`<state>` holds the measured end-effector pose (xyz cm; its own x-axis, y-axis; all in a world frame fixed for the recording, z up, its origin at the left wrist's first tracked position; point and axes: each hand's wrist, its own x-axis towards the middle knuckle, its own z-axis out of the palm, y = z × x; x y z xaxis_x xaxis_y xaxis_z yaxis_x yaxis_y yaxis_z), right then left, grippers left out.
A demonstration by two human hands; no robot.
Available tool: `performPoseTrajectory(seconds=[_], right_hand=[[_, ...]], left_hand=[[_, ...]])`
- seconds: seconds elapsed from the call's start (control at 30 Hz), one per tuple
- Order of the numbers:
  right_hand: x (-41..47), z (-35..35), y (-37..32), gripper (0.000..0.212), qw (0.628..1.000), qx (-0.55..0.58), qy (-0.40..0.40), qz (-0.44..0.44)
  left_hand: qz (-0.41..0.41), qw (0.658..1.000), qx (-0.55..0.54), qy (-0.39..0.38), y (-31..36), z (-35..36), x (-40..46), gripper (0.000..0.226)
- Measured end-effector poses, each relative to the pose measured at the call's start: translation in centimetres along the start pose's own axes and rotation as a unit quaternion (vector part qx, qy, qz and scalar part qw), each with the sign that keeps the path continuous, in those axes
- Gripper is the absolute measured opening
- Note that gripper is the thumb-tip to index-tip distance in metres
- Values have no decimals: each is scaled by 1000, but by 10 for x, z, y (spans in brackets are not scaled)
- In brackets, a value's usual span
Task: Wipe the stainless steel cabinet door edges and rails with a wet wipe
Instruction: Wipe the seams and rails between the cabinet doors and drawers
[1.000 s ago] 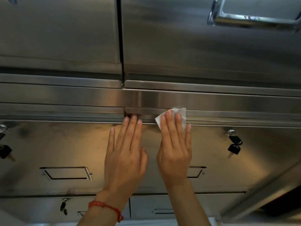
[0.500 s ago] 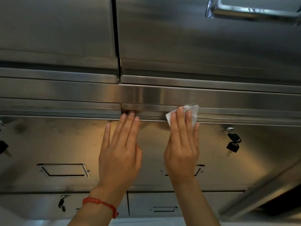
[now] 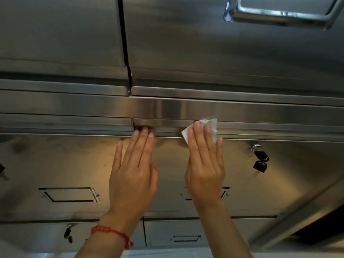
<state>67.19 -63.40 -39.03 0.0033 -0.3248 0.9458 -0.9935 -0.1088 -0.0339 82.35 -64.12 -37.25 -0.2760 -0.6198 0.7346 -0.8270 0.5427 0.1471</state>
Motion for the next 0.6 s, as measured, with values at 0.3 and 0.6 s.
performPoseTrajectory(seconds=[0.3,0.6], right_hand=[[1,-1,-2,44,1000,9,5,17],[1,-4,3,41,1000,-3,11,27]], left_hand=[[2,1000,1,8,0,2,-1,56],[2,1000,1,2,0,1,0,55]])
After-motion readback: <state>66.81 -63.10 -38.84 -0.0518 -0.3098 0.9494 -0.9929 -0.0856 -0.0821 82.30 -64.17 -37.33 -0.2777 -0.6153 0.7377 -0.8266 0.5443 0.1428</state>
